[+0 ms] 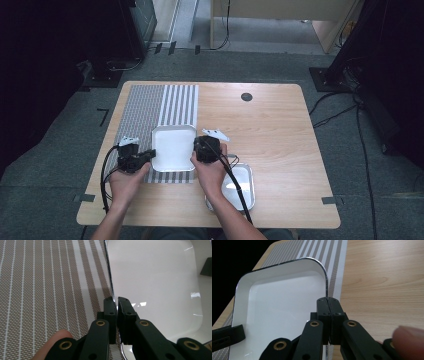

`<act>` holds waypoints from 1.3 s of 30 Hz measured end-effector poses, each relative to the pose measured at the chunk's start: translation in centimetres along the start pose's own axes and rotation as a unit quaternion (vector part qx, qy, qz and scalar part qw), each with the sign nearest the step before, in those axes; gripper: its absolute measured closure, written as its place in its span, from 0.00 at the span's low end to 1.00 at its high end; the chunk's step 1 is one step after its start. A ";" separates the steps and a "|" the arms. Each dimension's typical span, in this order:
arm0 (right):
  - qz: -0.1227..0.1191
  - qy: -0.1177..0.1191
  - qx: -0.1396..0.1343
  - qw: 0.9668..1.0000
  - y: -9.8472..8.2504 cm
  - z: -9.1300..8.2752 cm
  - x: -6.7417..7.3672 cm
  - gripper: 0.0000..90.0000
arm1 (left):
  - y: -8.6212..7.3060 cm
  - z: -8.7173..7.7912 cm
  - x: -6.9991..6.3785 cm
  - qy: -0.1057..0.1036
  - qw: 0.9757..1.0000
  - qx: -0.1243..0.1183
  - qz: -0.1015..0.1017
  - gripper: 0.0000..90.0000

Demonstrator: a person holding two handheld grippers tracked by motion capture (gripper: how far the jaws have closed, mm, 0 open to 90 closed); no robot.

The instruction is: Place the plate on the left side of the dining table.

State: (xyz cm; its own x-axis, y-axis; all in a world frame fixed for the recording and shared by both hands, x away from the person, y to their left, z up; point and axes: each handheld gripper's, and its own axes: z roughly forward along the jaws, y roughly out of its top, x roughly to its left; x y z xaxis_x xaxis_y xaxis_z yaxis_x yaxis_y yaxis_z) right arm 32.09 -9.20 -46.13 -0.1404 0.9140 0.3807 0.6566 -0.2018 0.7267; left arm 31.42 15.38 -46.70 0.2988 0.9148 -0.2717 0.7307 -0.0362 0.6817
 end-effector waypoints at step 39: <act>-0.009 -0.008 0.046 0.999 4.0 8.9 4.5 1.00 | 5.1 2.6 7.1 0.046 0.999 0.001 -0.012 0.98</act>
State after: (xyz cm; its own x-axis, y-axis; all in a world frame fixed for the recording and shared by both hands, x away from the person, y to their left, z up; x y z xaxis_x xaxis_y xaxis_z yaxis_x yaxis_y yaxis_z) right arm 40.68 -2.70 -46.64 -0.1410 0.9227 0.3587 0.7201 -0.1531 0.6768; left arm 38.83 20.60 -46.96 0.2237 0.9487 -0.2236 0.7377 -0.0149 0.6750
